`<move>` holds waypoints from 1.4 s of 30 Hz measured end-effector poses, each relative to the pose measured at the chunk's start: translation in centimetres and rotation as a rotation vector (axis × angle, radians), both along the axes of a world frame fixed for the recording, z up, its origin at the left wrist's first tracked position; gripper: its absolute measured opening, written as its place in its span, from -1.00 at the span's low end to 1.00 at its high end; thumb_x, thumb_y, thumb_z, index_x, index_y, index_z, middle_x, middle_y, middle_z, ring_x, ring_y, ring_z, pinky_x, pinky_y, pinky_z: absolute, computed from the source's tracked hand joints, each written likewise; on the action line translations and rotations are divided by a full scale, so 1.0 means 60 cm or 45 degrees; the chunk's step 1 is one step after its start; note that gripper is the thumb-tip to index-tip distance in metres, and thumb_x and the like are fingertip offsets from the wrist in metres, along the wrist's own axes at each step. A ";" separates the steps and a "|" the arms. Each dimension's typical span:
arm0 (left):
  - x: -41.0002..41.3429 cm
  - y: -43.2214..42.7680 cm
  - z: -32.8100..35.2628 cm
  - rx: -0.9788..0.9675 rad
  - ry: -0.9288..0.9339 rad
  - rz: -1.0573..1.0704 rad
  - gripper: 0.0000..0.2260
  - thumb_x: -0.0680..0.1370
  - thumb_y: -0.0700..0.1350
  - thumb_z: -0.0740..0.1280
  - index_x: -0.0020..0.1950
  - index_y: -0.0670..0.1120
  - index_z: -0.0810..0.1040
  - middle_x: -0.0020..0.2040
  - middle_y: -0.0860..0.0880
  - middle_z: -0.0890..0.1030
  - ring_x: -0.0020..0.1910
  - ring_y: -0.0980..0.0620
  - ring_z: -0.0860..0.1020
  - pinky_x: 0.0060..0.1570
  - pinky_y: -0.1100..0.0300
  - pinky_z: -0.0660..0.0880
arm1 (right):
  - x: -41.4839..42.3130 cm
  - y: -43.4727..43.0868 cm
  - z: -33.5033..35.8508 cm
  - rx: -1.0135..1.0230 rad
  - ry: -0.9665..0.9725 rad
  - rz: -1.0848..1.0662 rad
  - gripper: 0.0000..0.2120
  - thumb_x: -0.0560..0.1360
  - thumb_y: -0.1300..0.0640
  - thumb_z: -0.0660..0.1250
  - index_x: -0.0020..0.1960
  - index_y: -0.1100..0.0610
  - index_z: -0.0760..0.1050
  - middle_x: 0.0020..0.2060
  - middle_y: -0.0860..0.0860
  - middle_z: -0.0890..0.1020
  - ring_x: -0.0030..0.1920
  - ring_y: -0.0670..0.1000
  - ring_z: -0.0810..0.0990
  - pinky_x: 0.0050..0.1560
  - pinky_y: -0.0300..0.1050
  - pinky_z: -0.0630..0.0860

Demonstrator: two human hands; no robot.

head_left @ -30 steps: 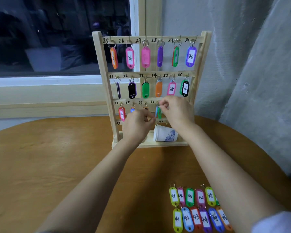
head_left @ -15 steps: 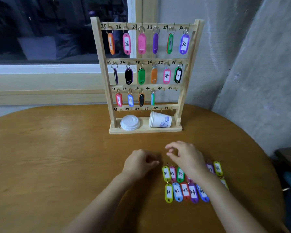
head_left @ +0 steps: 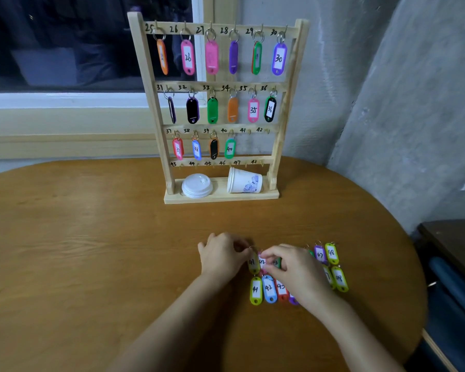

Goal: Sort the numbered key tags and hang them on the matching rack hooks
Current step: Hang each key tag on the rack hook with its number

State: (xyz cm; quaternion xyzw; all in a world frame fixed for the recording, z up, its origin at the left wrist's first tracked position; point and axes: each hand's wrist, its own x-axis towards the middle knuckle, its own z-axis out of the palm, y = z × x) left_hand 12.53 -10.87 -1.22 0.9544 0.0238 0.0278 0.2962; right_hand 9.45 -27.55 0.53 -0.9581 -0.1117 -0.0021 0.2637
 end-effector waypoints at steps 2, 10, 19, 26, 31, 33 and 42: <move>0.001 0.003 0.000 -0.021 0.001 -0.001 -0.86 0.47 0.11 0.34 -0.08 0.11 0.65 -0.11 0.10 0.63 0.10 -0.02 0.45 -0.01 0.06 0.23 | -0.001 0.000 -0.001 0.004 0.035 0.060 -0.85 0.46 0.01 0.41 0.04 -0.13 0.60 -0.17 -0.26 0.56 -0.23 -0.25 0.49 -0.35 -0.40 0.29; -0.001 0.014 0.002 -0.077 0.001 -0.023 -0.88 0.46 0.07 0.35 -0.12 0.09 0.66 -0.16 0.06 0.64 0.02 -0.02 0.52 0.00 0.08 0.32 | -0.004 0.017 0.005 -0.156 0.036 0.151 -0.88 0.49 0.01 0.37 0.03 -0.11 0.58 -0.10 -0.16 0.55 -0.09 -0.16 0.50 -0.29 -0.30 0.33; 0.002 0.022 -0.005 -0.137 -0.019 -0.056 -0.91 0.44 0.04 0.38 -0.19 0.07 0.65 -0.31 0.09 0.58 -0.14 -0.02 0.56 -0.03 0.01 0.49 | -0.005 0.023 0.003 -0.190 -0.049 0.143 -0.88 0.51 0.05 0.34 0.04 -0.11 0.55 -0.11 -0.18 0.55 -0.05 -0.18 0.47 -0.20 -0.29 0.41; 0.004 0.034 -0.008 -0.213 -0.061 -0.047 -0.92 0.44 -0.03 0.41 -0.22 -0.01 0.66 -0.37 0.05 0.57 -0.27 -0.02 0.56 -0.28 0.16 0.40 | -0.004 0.028 -0.004 -0.302 -0.177 0.234 -0.91 0.51 0.05 0.35 -0.01 -0.09 0.57 -0.10 -0.18 0.55 -0.07 -0.15 0.41 -0.32 -0.31 0.20; 0.003 0.039 -0.004 -0.241 -0.061 -0.052 -0.91 0.45 -0.04 0.41 -0.18 -0.02 0.68 -0.34 0.07 0.59 -0.30 0.09 0.55 -0.33 0.25 0.38 | -0.003 0.032 -0.001 -0.259 -0.164 0.198 -0.96 0.51 0.02 0.33 -0.07 -0.09 0.56 -0.19 -0.20 0.53 -0.13 -0.20 0.39 -0.35 -0.39 0.17; 0.009 0.045 0.003 -0.281 -0.074 -0.039 -0.91 0.46 -0.06 0.42 -0.18 -0.05 0.68 -0.35 0.09 0.57 -0.36 0.17 0.50 -0.38 0.38 0.34 | 0.002 0.034 0.015 -0.141 -0.107 0.134 -0.96 0.49 -0.02 0.35 -0.08 -0.09 0.58 -0.30 -0.25 0.51 -0.22 -0.22 0.46 -0.40 -0.40 0.22; 0.070 0.072 0.082 -0.544 -0.163 -0.017 -0.92 0.50 -0.14 0.40 -0.15 -0.11 0.66 -0.25 -0.05 0.64 -0.29 0.10 0.52 -0.27 0.30 0.43 | 0.105 0.037 0.099 0.279 -0.033 -0.014 -0.97 0.41 0.03 0.46 -0.19 -0.03 0.64 -0.30 -0.17 0.63 -0.32 -0.25 0.54 -0.25 -0.24 0.52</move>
